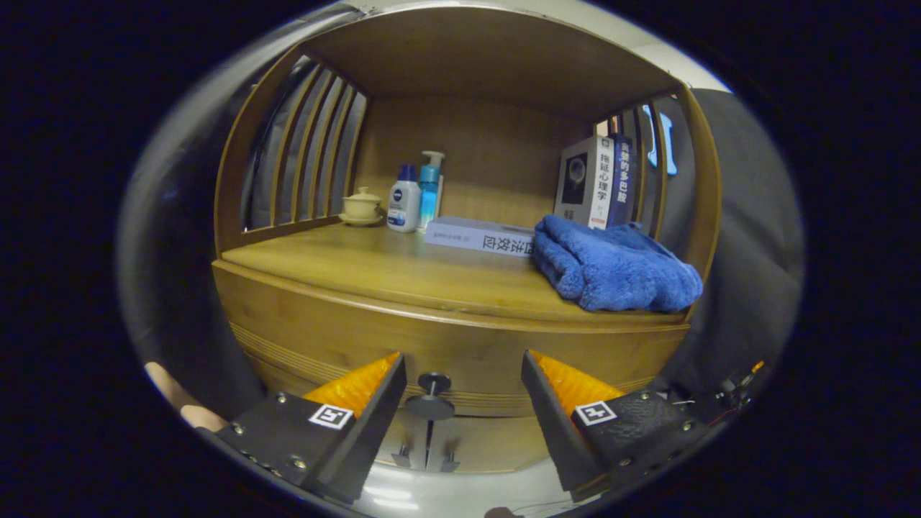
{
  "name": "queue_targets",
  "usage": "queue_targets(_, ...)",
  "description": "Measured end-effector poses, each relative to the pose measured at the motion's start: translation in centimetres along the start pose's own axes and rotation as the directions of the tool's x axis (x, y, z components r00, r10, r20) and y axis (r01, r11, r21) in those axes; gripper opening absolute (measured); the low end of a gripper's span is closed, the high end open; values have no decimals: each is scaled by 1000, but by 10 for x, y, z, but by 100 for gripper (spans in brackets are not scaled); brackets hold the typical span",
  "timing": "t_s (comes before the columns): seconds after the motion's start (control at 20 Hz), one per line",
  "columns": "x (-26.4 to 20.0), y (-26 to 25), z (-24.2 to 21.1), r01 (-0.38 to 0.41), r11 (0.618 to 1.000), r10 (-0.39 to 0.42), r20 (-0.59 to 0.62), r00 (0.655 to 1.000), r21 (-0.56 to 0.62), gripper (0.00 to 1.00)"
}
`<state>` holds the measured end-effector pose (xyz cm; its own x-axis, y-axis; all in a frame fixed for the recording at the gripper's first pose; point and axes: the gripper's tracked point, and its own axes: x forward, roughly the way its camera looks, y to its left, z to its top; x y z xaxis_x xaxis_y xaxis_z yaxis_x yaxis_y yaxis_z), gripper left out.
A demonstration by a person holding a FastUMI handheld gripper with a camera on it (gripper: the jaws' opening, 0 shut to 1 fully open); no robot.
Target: Pull open the drawer, take out the items inside it, and place them on the countertop above the cabinet.
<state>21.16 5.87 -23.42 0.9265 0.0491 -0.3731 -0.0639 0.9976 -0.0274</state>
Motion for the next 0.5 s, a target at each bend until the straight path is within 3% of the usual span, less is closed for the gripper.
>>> queue_targets(0.4,22,7,-46,-12,995,22,-105,994,96,96)
queue_targets(0.45,21,8,-46,-16,994,27,-103,994,107,86)
queue_targets(0.5,21,12,-48,-26,992,40,-113,993,123,86)
